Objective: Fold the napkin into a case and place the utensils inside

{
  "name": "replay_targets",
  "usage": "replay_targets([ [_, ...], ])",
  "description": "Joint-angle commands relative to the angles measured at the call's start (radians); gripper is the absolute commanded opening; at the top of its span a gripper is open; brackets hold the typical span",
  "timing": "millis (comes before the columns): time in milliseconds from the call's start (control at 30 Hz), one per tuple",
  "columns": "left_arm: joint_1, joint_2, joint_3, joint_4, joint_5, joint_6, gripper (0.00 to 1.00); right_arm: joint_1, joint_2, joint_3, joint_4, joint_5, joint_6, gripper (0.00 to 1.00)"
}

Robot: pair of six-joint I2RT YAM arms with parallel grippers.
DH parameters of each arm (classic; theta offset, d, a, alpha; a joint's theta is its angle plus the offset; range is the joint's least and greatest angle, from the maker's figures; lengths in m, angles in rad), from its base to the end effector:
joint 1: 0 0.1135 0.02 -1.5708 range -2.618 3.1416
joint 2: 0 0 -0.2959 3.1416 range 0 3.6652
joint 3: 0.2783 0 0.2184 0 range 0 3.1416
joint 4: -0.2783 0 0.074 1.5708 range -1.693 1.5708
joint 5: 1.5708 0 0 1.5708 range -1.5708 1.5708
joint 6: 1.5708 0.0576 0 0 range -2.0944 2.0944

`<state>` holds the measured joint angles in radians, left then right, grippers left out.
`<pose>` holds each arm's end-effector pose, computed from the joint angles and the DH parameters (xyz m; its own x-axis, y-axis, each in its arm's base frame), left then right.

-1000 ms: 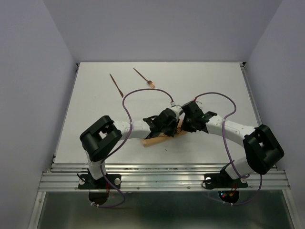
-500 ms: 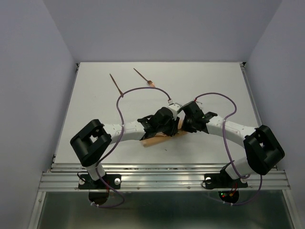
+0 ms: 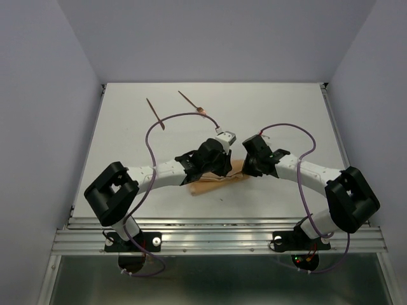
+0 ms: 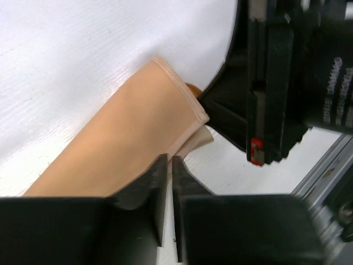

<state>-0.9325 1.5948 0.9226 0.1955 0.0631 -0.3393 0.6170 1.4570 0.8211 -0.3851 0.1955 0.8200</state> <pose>0.2030 -0.2797 0.2652 -0.5357 0.1646 -0.8282 0.6963 0.6409 -0.3230 0.2179 0.1408 0.2198 -0.8289 0.2914 -0.4776 0.1777 0.9466 0.2690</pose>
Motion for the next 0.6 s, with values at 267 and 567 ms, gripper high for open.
replay_targets([
  [267,0.084,0.123,0.091,0.179,0.263,-0.106,0.00,0.013,-0.030,0.006,0.012,0.025,0.001,0.01],
  [567,0.084,0.205,0.091,0.249,0.428,-0.158,0.00,0.013,-0.029,0.010,0.012,0.030,0.001,0.01],
])
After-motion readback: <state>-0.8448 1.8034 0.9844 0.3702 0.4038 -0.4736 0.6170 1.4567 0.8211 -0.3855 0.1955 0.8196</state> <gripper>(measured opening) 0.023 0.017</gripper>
